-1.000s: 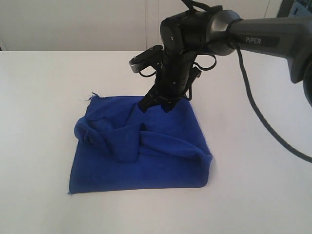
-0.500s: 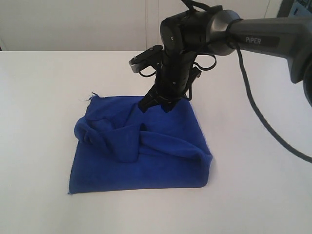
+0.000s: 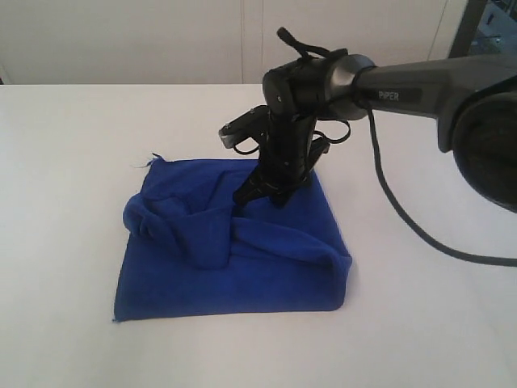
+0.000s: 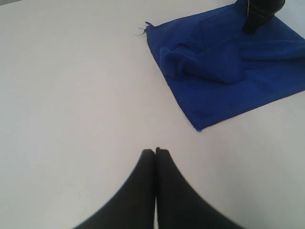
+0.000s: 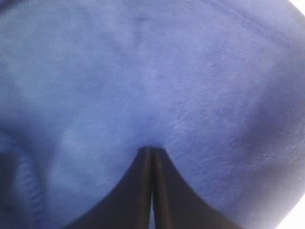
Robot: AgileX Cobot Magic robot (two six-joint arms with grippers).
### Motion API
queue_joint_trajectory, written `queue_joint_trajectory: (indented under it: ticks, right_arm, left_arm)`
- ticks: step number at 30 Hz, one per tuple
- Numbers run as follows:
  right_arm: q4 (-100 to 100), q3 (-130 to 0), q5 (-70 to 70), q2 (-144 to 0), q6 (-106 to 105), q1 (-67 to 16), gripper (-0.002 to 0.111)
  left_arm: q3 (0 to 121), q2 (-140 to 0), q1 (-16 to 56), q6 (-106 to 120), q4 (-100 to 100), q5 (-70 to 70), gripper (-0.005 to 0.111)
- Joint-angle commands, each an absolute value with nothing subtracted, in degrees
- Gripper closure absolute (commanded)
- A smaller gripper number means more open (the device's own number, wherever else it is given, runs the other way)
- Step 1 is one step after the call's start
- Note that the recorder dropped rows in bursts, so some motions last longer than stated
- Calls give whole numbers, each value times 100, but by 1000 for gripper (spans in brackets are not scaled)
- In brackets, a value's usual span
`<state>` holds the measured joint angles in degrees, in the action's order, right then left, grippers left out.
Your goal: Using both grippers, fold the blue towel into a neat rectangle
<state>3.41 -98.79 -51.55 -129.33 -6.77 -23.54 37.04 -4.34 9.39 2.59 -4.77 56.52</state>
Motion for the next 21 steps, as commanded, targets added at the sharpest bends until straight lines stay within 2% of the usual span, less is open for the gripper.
queue_joint_trajectory:
  ticks: [1,10,21]
  right_arm:
    - [349,-9858,-5108,-13054,-684,-2096,108]
    - [301,-9858,-5095,-13068,-719,-1615,108]
    - [-498,-9858,-5279,-12951,-841,-1518,108]
  left_arm:
    - [3672,-392,932,283,-488,5685,107]
    - [3672,-392,932,283,-488,5685,107]
    - [3672,-392,932,283,-488,5685,107]
